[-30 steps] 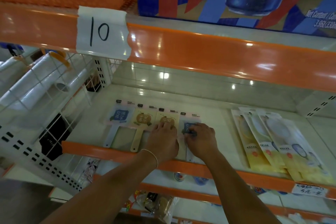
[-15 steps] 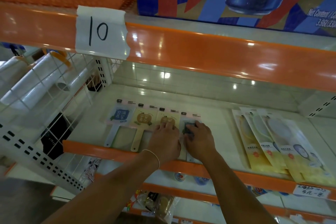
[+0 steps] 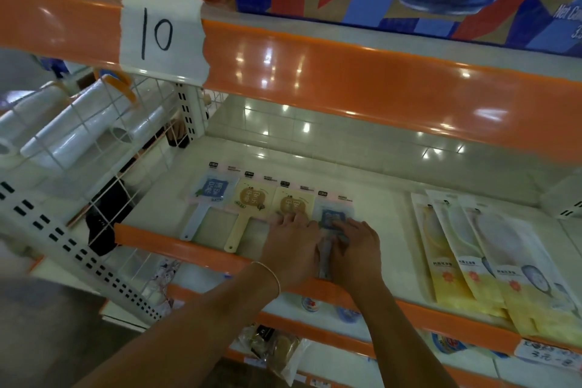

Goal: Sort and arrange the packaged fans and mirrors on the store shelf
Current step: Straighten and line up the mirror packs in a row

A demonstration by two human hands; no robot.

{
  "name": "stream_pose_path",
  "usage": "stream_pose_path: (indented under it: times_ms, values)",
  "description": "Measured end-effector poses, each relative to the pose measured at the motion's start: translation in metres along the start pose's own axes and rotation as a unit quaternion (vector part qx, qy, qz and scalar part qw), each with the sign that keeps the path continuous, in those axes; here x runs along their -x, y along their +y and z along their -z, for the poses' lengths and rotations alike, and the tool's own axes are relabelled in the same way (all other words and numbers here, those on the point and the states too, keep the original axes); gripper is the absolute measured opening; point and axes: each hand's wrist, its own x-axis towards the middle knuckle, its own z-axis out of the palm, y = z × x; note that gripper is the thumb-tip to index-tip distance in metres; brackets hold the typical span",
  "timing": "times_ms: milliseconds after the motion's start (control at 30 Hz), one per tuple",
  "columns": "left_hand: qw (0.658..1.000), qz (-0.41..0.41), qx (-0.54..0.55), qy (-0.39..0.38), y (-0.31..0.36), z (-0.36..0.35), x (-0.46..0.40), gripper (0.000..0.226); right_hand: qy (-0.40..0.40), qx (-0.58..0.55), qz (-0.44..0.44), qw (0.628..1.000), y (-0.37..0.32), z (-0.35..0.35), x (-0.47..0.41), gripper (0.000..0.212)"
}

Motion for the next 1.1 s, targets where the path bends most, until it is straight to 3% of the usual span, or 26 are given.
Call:
stream_pose_path:
  times_ms: [100, 233, 367, 800, 933, 1100]
  values:
    - [1.000, 0.000, 0.015, 0.008, 0.004, 0.002, 0.000, 0.036, 0.022, -0.028, 0.007, 0.999, 0.003, 0.004, 0.000, 0.031]
    - [0.999, -0.016, 0.032, 0.013, 0.002, 0.003, -0.009, 0.030, 0.018, -0.051, -0.011, 0.998, 0.005, 0.012, -0.002, 0.036]
    - [0.998, -0.045, 0.034, -0.012, 0.007, 0.018, -0.030, 0.032, 0.010, -0.049, -0.061, 0.997, -0.001, 0.035, -0.008, 0.027]
    - [0.984, -0.123, 0.117, -0.062, 0.071, 0.026, -0.065, 0.036, 0.076, 0.029, -0.193, 0.978, 0.053, 0.111, -0.004, 0.040]
    - [0.975, -0.095, 0.178, -0.096, 0.101, 0.014, -0.073, 0.043, 0.070, 0.096, -0.197, 0.973, 0.084, 0.125, -0.001, 0.052]
    - [0.944, 0.034, 0.295, -0.146, 0.150, -0.004, -0.091, 0.048, -0.020, 0.164, -0.181, 0.970, 0.119, 0.139, -0.002, 0.070]
